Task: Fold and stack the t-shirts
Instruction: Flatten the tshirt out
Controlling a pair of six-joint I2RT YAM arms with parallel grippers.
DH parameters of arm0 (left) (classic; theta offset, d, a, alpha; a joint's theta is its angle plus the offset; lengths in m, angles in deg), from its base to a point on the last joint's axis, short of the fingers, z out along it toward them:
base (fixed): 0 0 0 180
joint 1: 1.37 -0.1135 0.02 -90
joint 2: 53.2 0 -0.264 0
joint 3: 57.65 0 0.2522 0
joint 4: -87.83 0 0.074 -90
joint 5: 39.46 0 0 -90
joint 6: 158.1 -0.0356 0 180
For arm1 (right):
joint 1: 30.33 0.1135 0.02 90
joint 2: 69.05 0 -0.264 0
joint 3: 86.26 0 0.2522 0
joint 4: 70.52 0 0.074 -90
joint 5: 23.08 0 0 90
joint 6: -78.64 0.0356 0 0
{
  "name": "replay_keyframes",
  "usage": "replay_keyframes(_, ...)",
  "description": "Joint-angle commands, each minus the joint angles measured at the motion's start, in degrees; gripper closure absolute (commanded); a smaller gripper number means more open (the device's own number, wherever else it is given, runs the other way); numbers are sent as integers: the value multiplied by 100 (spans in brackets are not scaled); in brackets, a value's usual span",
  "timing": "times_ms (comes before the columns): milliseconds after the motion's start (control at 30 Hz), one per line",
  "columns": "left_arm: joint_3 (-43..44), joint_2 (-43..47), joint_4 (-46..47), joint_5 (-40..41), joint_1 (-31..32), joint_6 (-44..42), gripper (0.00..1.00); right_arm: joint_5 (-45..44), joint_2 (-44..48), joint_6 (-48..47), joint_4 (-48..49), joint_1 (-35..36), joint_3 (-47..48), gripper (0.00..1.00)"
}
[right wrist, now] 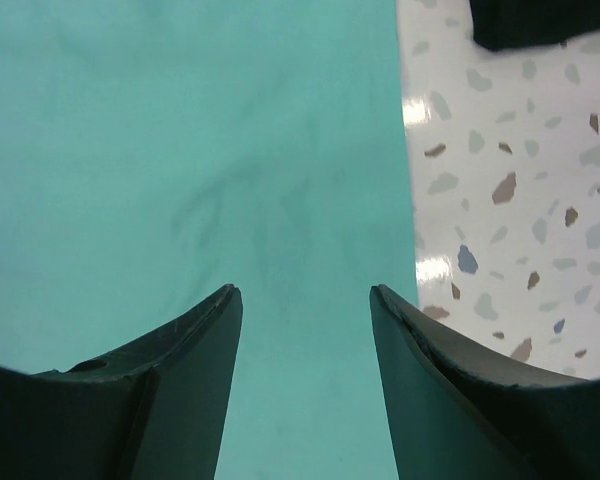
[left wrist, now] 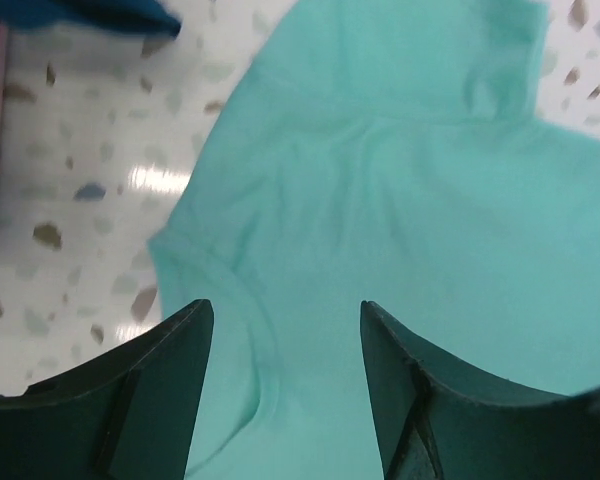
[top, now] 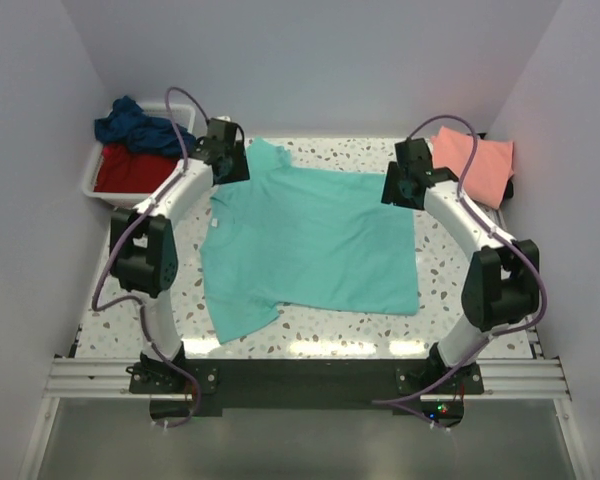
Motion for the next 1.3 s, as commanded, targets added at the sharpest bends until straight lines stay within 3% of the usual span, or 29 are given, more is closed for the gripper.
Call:
replay_keyframes(0,-1777,1492,-121,289,151,522,35,-172,509,6,-57,93,-713,42)
replay_keyframes(133,-3463,2681,-42,219,353,1022,35,-207,1079,129,-12,260,-1257,43)
replay_keyframes(233,-4264,3587,-103,263,555,1427,36,-356,1212,155,-39,497,-1452,43)
replay_keyframes(467,-5260,5072,-779,587,986,2385,36,-559,1064,339,-241,1279,-1505,43)
replay_keyframes(667,-5717,5619,-1448,615,1013,2852,38,-497,1081,629,-232,1517,-1645,44)
replay_keyframes(967,-6051,5628,-2063,166,1022,2984,42,-550,1151,814,-294,1684,-1812,45)
replay_keyframes(1267,-6402,5786,-2002,-326,1276,3572,45,-515,1134,902,-267,1799,-1997,45)
